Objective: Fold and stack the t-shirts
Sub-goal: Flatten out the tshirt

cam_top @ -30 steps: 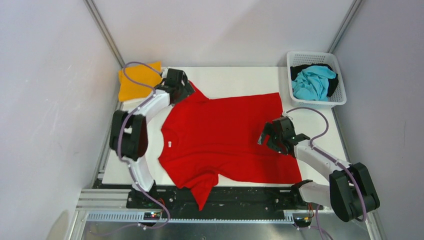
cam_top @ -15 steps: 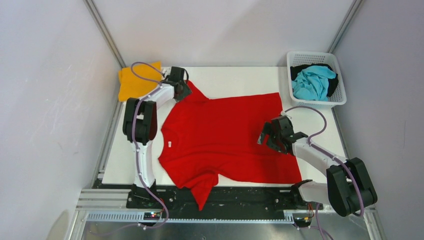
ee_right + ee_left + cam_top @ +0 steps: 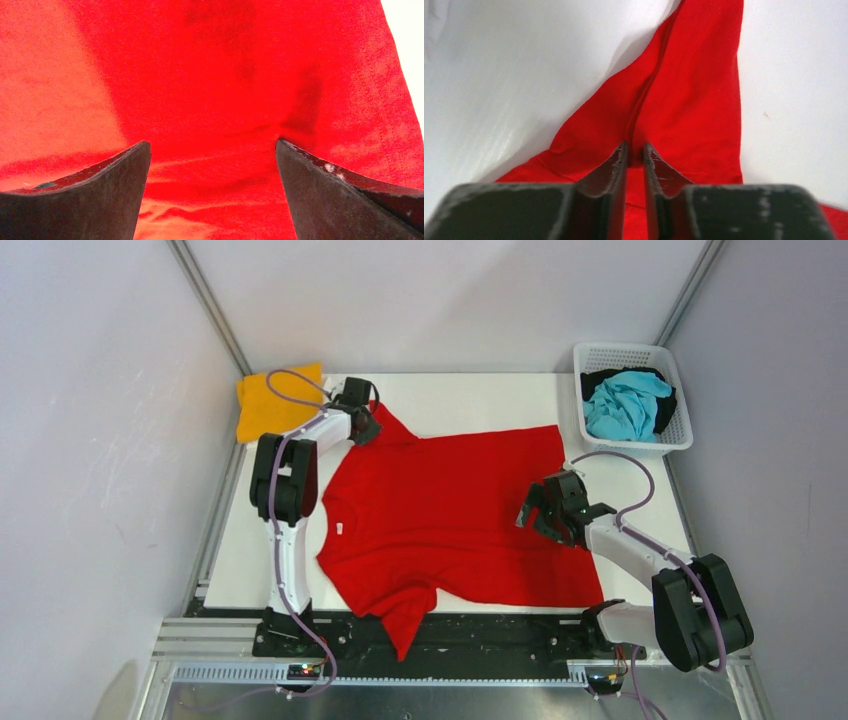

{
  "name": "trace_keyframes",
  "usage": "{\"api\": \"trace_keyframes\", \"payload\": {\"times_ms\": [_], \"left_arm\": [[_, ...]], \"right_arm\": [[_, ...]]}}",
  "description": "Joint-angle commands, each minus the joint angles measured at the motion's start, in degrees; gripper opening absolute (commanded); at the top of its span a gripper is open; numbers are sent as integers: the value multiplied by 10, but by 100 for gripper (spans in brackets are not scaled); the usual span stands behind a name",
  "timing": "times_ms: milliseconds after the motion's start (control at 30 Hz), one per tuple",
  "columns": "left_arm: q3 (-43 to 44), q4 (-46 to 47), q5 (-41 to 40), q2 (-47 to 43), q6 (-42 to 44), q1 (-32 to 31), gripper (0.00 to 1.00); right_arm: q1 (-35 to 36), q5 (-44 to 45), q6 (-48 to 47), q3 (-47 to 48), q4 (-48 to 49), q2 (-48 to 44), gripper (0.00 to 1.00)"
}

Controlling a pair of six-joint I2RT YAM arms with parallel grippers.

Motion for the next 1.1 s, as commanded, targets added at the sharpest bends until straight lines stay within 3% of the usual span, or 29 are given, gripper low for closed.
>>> {"api": "trace_keyframes", "payload": {"times_ms": [0,67,133,400,633,900,1000,1067], "left_arm": [[20,5,15,4,-10,2,14],[25,4,22,2,-10,2,3],[24,5,29,-4,-11,2,0],[29,6,41,-35,-16,-2,0],[95,5,57,-7,-42,-16,0],[287,6,81,131,-92,-35,0],[425,8,91,203,-111,-44,4],[524,20,122,262,-104,-51,12]], "right_arm": [[-4,22,-7,16,-2,5,99],[-5,23,-7,16,-3,5,99],[-4,25,-7,16,-3,6,100],[-4,27,-6,16,-4,7,99],[-4,32,-7,16,-7,5,99],[-5,33,-10,16,-4,10,99],[-7,36,-11,16,-5,12,99],[-8,36,-12,16,-4,15,100]]}}
